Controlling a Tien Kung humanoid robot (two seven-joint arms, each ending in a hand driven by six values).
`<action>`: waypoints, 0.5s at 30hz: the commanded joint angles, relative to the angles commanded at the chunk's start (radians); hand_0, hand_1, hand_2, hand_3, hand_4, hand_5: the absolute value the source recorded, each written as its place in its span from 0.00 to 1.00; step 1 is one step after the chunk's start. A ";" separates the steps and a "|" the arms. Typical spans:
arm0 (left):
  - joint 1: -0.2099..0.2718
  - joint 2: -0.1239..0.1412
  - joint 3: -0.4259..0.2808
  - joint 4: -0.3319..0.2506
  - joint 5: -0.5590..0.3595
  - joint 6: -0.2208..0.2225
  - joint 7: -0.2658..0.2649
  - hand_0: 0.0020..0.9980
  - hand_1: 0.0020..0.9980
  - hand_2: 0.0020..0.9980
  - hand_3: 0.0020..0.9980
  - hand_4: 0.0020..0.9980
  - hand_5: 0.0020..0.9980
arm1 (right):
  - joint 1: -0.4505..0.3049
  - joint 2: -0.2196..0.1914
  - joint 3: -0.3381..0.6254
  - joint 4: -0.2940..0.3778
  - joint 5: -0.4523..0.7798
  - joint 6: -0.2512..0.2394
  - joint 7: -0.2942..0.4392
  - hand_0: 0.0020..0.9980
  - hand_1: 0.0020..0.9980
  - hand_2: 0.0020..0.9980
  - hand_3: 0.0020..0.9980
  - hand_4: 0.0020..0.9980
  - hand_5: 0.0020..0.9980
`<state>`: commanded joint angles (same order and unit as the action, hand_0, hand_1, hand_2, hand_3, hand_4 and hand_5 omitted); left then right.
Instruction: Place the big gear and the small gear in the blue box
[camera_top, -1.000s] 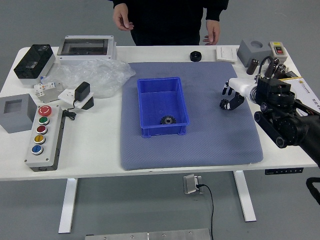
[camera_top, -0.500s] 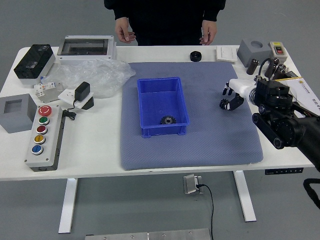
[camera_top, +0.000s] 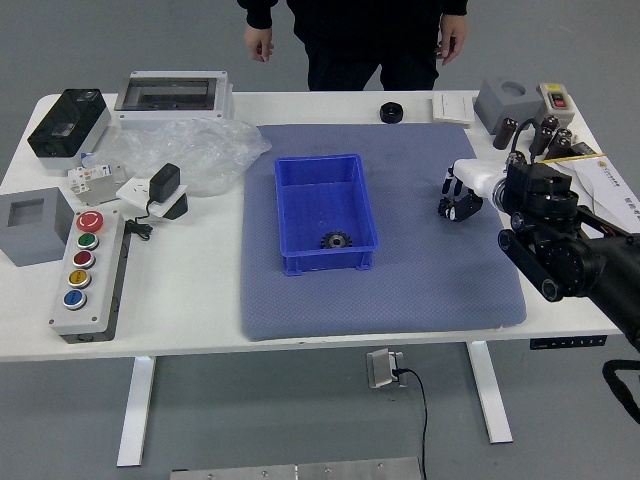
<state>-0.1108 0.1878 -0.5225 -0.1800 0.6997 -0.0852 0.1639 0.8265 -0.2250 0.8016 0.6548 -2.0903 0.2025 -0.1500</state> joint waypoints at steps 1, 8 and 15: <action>0.000 0.000 -0.001 0.000 0.000 0.000 0.000 0.83 0.84 0.84 0.84 0.51 0.08 | -0.001 -0.001 -0.001 0.004 0.000 0.003 -0.002 0.54 0.50 0.59 0.64 0.69 0.22; 0.001 0.001 -0.008 0.000 0.007 0.000 0.002 0.83 0.84 0.84 0.84 0.51 0.08 | -0.005 -0.008 -0.010 0.033 -0.001 0.013 -0.020 0.53 0.50 0.59 0.64 0.67 0.23; 0.001 0.000 -0.008 0.000 0.009 -0.001 0.001 0.83 0.84 0.84 0.84 0.51 0.08 | -0.008 -0.005 -0.013 0.032 0.000 0.002 -0.031 0.51 0.48 0.56 0.64 0.64 0.23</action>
<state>-0.1103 0.1877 -0.5301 -0.1800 0.7084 -0.0858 0.1654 0.8187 -0.2300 0.7886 0.6868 -2.0906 0.2044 -0.1806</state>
